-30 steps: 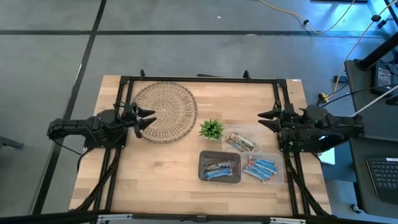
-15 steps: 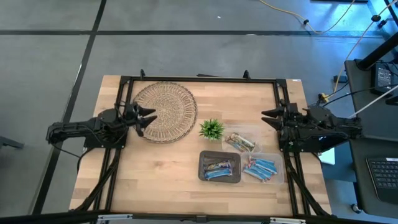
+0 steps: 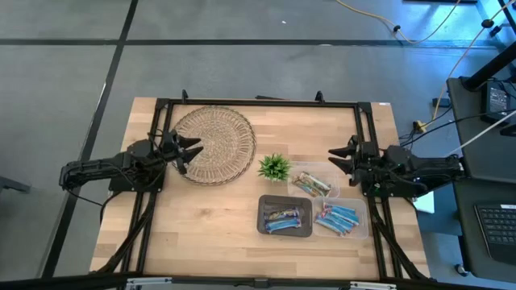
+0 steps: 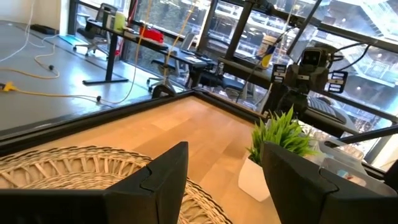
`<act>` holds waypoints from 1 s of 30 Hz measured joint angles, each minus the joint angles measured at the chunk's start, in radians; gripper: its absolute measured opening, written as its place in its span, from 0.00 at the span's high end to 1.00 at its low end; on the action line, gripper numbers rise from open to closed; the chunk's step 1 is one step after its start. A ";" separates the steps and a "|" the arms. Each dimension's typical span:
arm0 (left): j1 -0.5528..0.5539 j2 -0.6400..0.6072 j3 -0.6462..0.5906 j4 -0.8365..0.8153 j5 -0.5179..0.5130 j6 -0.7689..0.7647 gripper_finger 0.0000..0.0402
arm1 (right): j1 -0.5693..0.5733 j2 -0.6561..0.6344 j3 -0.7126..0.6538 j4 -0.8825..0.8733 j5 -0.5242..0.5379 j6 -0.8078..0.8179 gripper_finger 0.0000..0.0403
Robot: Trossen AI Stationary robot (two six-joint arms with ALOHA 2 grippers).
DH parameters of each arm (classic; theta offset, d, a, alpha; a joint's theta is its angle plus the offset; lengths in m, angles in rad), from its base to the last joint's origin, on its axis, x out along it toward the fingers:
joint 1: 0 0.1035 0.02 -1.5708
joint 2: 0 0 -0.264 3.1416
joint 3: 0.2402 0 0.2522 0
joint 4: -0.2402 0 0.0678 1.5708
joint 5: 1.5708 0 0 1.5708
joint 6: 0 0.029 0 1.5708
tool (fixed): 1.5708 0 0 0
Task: Pick and place Granola Bars by type
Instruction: Return to Home Position
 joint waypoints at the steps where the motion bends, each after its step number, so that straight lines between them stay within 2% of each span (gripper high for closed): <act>1: 0.002 0.000 0.000 0.000 0.001 0.000 0.52 | 0.000 0.000 -0.013 0.024 0.000 -0.002 0.63; 9: 0.004 0.000 0.000 0.000 -0.003 0.005 0.52 | 0.000 0.000 -0.108 0.183 0.017 -0.024 0.63; 30: 0.004 0.000 0.000 0.000 -0.004 0.004 0.52 | 0.000 0.000 -0.110 0.167 0.034 -0.052 0.63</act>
